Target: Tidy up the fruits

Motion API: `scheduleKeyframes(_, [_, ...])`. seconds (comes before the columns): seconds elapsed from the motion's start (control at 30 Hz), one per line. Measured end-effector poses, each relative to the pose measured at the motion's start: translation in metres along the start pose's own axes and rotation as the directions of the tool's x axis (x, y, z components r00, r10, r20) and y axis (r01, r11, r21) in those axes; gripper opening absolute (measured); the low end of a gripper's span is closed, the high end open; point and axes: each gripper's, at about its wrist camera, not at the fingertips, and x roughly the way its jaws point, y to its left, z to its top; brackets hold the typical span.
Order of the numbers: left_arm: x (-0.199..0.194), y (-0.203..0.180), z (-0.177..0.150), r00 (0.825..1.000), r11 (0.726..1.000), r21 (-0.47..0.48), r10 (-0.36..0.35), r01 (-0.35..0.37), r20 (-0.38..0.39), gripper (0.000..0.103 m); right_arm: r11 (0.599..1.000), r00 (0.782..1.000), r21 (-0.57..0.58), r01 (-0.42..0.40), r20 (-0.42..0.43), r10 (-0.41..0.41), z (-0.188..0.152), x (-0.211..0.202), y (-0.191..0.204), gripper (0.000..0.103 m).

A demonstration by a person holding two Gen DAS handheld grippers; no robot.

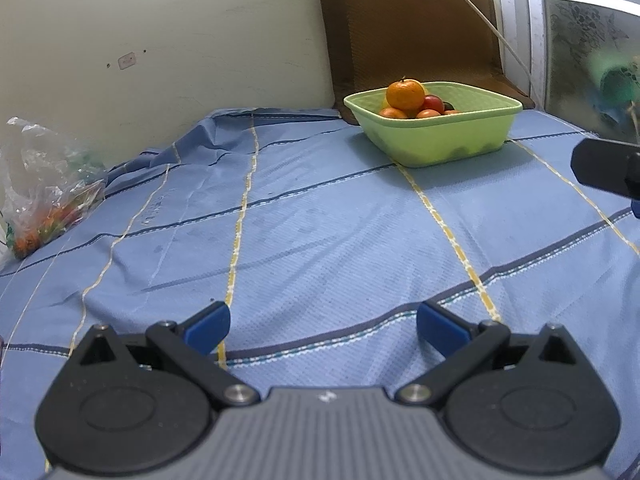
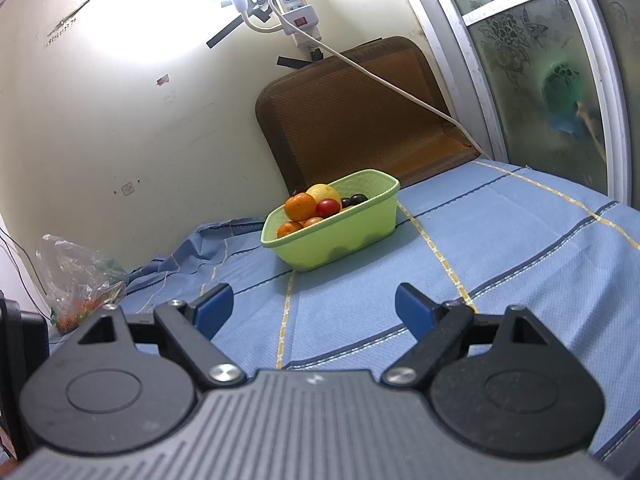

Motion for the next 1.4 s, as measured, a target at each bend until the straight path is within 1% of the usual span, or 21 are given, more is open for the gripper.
scheduleKeyframes(1.23, [0.0025,-0.0030,-0.0020,1.000,1.000,0.009,-0.003,0.003,-0.007,0.103,1.000,1.000,0.006,0.007,-0.002,-0.007,-0.0015,0.0007,0.0005,0.090])
scheduleKeyframes(1.4, [0.0026,-0.0028,-0.0021,1.000,1.000,0.009,-0.013,0.014,-0.014,0.103,1.000,1.000,0.005,0.006,-0.002,-0.006,-0.0017,0.0005,0.0005,0.090])
